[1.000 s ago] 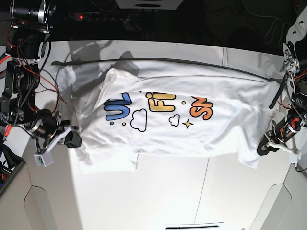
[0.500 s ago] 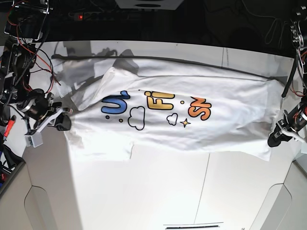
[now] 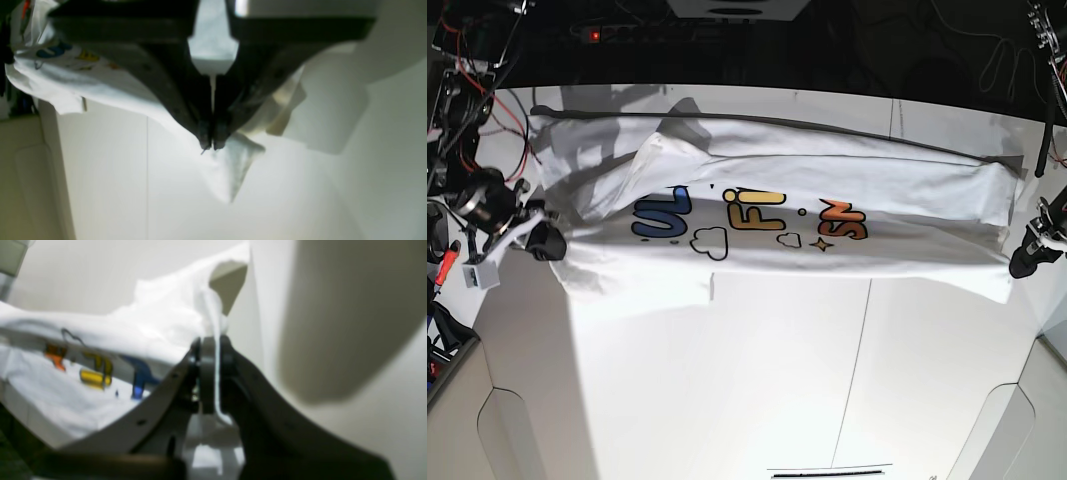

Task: Layout the t-shirt on the table in an organized manner, then fold the t-shirt properly
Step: 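Lift the shirt side with both grippers and fold it lengthwise over the print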

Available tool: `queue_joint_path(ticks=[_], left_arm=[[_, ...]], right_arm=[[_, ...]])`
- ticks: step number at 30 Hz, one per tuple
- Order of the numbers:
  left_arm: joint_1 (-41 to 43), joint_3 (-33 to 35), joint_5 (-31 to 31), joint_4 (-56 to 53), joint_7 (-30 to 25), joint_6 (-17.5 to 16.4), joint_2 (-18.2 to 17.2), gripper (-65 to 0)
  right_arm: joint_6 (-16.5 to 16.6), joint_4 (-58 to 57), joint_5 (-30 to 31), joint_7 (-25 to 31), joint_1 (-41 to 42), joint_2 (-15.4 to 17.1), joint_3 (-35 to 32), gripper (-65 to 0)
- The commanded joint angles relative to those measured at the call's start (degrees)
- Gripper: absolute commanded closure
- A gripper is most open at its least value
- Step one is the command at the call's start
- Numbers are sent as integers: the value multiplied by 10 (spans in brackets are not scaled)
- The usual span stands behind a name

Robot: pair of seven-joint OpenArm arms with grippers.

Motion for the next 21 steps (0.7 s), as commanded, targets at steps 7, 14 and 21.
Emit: queue_joint_path(ticks=[7, 14, 21], left_arm=[[18, -5, -22, 10, 16, -7, -16, 0], [46, -5, -19, 10, 25, -7, -15, 0], [47, -5, -13, 10, 25, -7, -13, -142]], right_arm=[[3, 106, 1, -12, -69, 8, 3, 0], [-3, 65, -52, -12, -108, 8, 3, 0], [-14, 6, -51, -8, -104, 8, 3, -90]])
